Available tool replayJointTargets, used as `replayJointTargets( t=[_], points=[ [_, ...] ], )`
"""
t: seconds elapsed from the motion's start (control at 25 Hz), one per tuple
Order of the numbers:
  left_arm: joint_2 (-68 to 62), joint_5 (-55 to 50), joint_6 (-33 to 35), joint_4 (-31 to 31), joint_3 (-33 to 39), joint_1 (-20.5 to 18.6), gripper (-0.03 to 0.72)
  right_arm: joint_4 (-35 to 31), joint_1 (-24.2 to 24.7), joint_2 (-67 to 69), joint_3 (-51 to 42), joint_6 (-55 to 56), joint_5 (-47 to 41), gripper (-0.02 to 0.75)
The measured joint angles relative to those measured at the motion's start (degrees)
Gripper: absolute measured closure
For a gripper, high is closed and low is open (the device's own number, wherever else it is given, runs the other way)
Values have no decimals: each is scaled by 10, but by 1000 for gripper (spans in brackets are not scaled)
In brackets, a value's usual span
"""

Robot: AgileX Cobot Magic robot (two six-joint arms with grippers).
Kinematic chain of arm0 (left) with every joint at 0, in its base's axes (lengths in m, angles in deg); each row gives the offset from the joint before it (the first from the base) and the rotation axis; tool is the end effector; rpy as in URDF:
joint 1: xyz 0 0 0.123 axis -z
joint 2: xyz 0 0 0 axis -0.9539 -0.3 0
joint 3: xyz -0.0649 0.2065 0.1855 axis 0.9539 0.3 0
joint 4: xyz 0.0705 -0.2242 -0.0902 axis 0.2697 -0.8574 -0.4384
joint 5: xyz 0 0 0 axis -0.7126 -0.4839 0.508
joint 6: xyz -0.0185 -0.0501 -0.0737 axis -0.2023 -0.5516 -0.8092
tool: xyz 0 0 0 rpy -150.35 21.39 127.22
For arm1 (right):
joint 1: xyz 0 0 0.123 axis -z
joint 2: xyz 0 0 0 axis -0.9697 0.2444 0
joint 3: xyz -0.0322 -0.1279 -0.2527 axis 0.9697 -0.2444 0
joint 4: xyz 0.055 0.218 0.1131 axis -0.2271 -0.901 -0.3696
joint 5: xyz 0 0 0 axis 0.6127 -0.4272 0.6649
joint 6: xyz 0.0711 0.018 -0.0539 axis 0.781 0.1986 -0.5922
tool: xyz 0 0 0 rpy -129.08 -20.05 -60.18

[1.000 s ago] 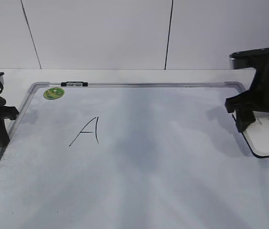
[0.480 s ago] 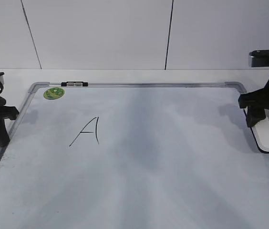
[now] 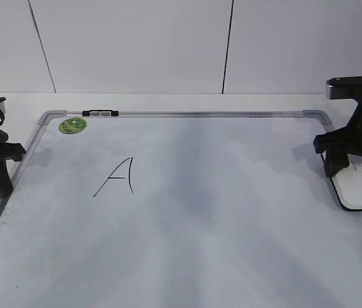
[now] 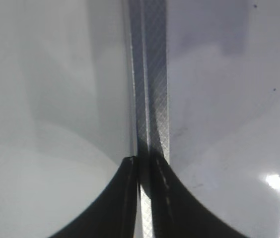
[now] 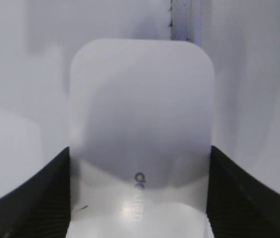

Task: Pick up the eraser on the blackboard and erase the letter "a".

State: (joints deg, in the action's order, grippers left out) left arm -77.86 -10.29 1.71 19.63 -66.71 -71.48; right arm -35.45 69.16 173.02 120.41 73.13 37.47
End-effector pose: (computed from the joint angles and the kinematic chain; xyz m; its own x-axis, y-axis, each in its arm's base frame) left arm 0.3549 -0.0243 0.1506 -0.9971 0.0222 -0.0731 0.0360 0.9804 -0.1937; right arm 0.3487 0.0293 0.1926 -0.9632 -0.0047 -0.2688 0.0208 0.9955 -0.0920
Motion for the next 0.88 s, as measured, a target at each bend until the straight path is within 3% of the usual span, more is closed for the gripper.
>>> replayJointTargets(
  t=[0.88],
  points=[
    [0, 0, 0, 0, 0, 0, 632, 3, 0, 20, -1, -4, 8, 169]
  ],
)
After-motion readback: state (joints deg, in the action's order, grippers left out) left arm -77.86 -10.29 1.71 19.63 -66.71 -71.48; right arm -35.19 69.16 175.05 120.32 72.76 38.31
